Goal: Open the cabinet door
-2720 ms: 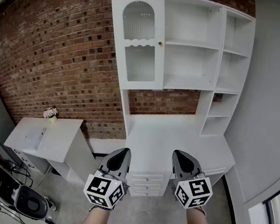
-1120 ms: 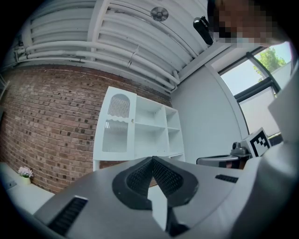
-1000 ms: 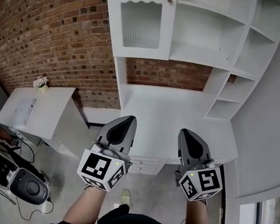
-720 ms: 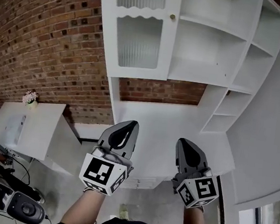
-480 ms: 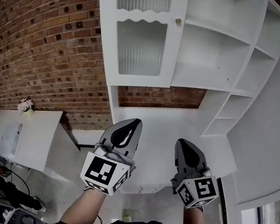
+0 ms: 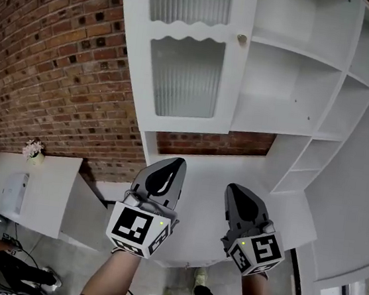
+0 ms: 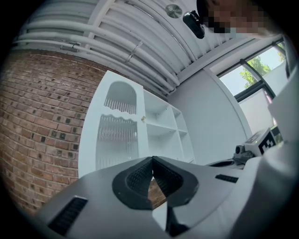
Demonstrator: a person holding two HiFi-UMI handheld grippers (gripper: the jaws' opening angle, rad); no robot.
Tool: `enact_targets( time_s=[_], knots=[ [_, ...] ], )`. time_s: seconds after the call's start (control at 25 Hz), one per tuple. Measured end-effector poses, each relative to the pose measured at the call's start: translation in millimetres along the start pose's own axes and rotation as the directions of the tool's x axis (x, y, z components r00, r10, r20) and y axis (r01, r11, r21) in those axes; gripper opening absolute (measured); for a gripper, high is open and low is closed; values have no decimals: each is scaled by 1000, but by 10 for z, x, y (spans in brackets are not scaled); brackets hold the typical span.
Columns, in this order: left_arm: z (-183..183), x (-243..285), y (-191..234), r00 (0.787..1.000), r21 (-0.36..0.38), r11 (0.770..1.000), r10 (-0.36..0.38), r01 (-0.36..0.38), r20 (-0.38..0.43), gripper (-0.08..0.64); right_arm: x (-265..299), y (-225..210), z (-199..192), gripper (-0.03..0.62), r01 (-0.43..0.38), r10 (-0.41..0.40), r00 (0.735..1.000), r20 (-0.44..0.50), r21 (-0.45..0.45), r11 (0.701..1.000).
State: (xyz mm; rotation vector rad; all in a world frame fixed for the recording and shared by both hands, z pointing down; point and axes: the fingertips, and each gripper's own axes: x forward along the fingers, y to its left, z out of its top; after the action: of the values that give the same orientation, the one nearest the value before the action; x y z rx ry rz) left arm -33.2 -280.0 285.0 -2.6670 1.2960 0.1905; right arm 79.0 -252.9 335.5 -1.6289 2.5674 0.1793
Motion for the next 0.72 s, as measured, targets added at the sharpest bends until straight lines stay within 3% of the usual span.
enact_targets(
  time_s=[0.28,0.72],
  knots=[
    [238,543,135,997,126,989,73,-76,34,6,406,-332,-40,5,-100,100,995,21,6,995],
    [1028,1606,119,979,369,913,120,-173,164,8,896,-827,139,5,-225,224,971,88,-2,974]
  ],
)
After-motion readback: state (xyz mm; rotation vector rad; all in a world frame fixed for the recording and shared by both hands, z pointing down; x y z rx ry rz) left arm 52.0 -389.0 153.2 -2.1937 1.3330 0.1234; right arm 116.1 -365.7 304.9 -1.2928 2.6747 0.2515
